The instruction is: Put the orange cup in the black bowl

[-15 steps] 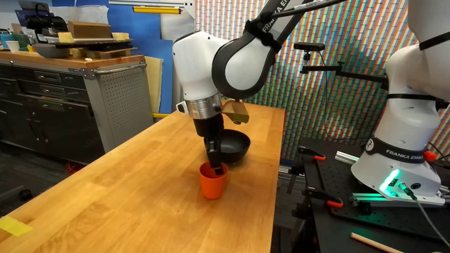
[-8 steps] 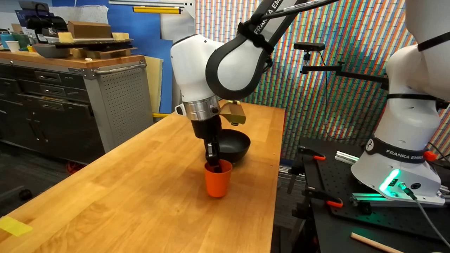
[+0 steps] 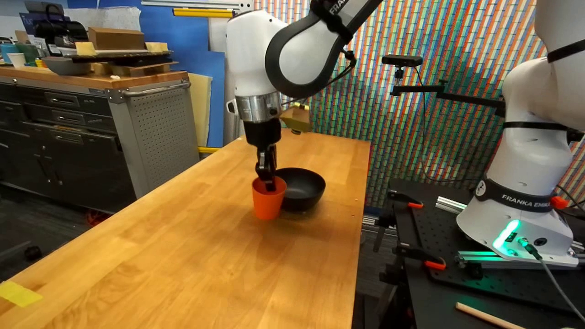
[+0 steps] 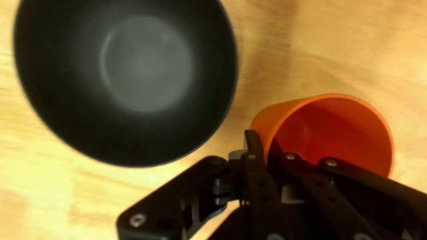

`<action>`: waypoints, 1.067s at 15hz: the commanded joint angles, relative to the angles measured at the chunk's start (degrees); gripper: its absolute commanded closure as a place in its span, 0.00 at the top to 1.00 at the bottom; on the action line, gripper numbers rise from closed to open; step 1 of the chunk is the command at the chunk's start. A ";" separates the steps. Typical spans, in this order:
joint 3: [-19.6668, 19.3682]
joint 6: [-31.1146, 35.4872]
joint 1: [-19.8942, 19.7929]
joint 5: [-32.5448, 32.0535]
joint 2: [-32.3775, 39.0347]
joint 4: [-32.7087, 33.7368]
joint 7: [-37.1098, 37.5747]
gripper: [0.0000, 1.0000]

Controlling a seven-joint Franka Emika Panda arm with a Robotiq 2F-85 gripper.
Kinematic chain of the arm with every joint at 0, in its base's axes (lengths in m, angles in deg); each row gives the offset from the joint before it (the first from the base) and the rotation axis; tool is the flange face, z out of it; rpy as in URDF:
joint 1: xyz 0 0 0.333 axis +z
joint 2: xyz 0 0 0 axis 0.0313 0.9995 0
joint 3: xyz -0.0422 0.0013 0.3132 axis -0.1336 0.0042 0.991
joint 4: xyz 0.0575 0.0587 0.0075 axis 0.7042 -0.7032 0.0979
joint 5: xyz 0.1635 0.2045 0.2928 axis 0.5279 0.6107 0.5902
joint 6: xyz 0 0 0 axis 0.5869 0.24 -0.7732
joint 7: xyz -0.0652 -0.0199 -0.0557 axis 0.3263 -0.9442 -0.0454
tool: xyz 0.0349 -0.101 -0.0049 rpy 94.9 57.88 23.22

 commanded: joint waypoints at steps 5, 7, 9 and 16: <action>-8.30 0.70 -5.71 -8.58 -13.16 -1.86 10.33 0.05; -9.40 -0.45 -7.50 -9.48 -13.14 -1.53 11.90 0.05; -9.88 -1.88 -8.89 -8.58 -11.67 -1.50 12.25 0.05; -8.94 -8.51 -10.51 -0.61 -4.97 -2.41 9.22 0.04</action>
